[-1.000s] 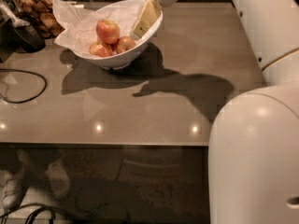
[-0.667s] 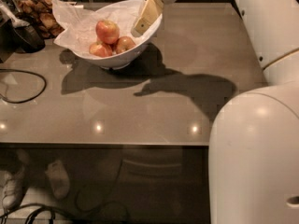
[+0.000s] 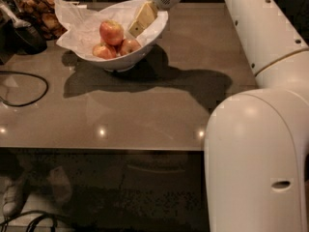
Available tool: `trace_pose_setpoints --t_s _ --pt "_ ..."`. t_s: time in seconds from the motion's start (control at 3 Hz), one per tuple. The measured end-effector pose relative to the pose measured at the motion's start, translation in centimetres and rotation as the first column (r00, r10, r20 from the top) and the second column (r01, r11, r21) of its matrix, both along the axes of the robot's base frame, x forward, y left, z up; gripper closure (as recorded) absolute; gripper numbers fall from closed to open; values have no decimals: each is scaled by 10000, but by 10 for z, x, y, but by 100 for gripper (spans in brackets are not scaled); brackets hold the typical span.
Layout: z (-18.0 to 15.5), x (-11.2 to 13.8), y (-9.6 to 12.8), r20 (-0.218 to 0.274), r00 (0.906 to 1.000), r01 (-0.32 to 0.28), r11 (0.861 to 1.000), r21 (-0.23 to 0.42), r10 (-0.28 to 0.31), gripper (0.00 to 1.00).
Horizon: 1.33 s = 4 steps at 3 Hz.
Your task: Pick apple from white bowl
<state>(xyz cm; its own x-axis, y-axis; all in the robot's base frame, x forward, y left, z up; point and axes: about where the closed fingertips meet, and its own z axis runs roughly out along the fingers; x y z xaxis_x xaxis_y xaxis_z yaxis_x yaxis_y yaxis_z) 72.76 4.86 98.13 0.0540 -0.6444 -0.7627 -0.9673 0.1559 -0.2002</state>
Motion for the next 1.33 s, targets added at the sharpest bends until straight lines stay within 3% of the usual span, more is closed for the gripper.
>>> trace_pose_setpoints --t_s 0.33,0.67,1.33 --pt "-12 20 20 -126 9998 -177 9992 352 182 0" --pt "-18 26 25 -214 9996 -195 9989 424 205 0" --pt "-27 35 30 -335 9991 -248 9984 501 265 12"
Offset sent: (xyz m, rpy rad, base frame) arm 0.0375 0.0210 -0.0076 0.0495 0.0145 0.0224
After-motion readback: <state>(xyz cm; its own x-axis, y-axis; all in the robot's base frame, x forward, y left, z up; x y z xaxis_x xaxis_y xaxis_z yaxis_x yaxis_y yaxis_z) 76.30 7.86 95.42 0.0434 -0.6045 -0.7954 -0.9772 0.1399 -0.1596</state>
